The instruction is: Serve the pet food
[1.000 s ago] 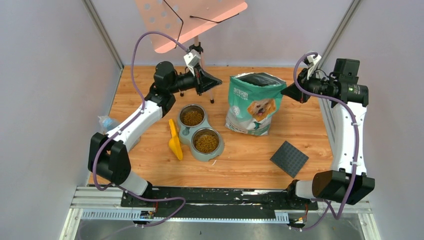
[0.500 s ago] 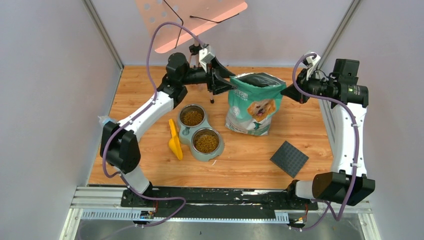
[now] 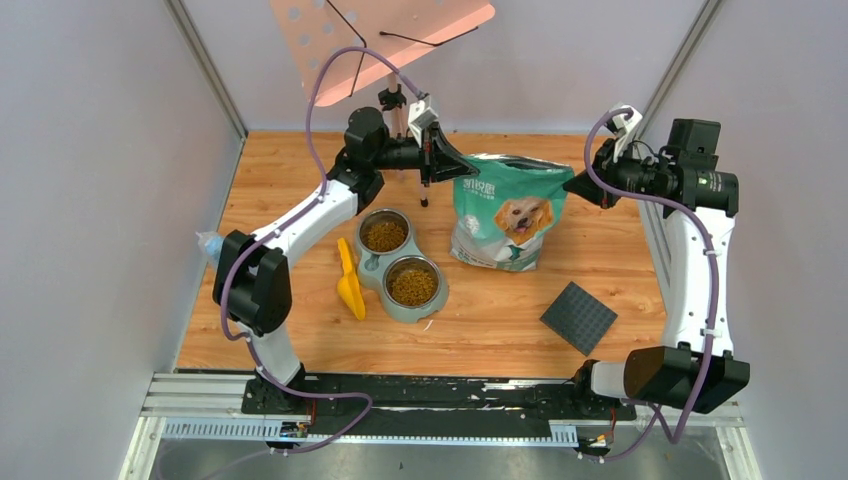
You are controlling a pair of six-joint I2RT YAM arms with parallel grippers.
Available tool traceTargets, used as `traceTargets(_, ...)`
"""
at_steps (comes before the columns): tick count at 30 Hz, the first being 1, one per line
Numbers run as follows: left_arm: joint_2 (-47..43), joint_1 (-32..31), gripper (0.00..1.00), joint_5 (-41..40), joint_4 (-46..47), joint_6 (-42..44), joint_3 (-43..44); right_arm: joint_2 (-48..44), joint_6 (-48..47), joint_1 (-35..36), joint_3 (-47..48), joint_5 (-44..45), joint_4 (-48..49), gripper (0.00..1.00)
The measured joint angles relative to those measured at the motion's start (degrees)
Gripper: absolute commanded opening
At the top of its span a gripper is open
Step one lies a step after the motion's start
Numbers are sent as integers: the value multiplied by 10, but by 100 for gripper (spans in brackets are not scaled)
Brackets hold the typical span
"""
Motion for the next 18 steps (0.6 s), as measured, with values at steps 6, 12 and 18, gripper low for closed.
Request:
traceTargets(6,-22,11,0,-9,0,-18,-30,9,8,-12,4,-37,-15,0)
traceTargets(12,-34,12,0,-14,-4,-19,-43,13,6,6,5,-43,-14,31)
traceTargets(18,-39,12,0,-14,-5,-19,-49,14,-5,50,9,-31,-7,50)
